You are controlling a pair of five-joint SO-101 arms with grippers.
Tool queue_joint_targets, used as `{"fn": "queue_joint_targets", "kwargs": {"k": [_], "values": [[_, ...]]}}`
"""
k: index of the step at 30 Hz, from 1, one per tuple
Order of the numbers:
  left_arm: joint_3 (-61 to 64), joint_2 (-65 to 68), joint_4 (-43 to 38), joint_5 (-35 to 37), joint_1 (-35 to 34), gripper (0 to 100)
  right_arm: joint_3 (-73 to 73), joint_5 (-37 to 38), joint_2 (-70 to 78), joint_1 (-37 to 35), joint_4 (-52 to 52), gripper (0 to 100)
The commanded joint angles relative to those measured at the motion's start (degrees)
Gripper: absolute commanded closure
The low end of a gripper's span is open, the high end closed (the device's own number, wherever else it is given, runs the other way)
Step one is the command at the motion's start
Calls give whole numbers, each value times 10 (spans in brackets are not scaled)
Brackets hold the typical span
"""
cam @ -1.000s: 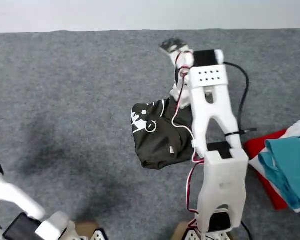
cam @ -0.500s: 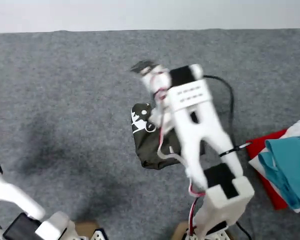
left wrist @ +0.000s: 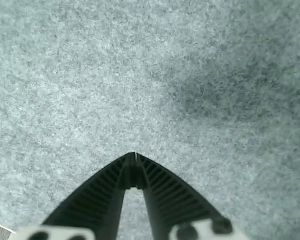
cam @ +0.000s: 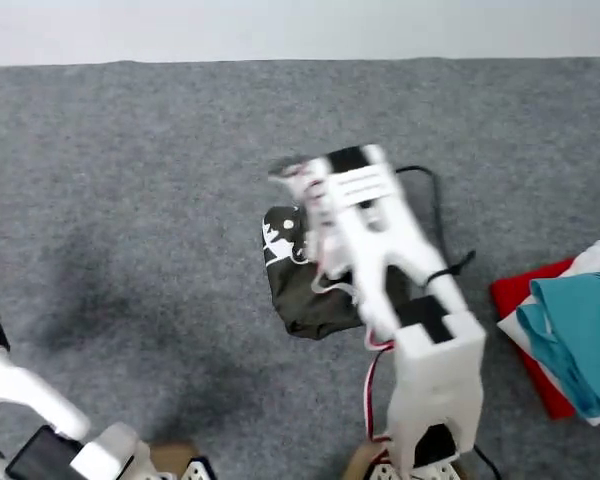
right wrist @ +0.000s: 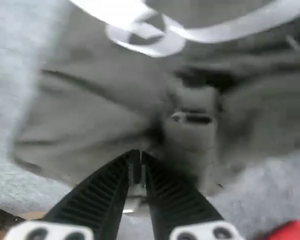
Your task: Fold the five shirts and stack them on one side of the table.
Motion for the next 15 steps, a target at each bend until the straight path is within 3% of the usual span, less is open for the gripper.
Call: {"fn": "queue_joint_targets", "kwargs": {"k": [1,8,15], "values": [[-5,-24,-7,4,-1,997,-4,29,-5,93,28,988],[-4,-24,-7,4,3,997,15,50,-47,192,65,988],[-4,-24,-7,4,4,997,40,47,-153,132,64,988]]}}
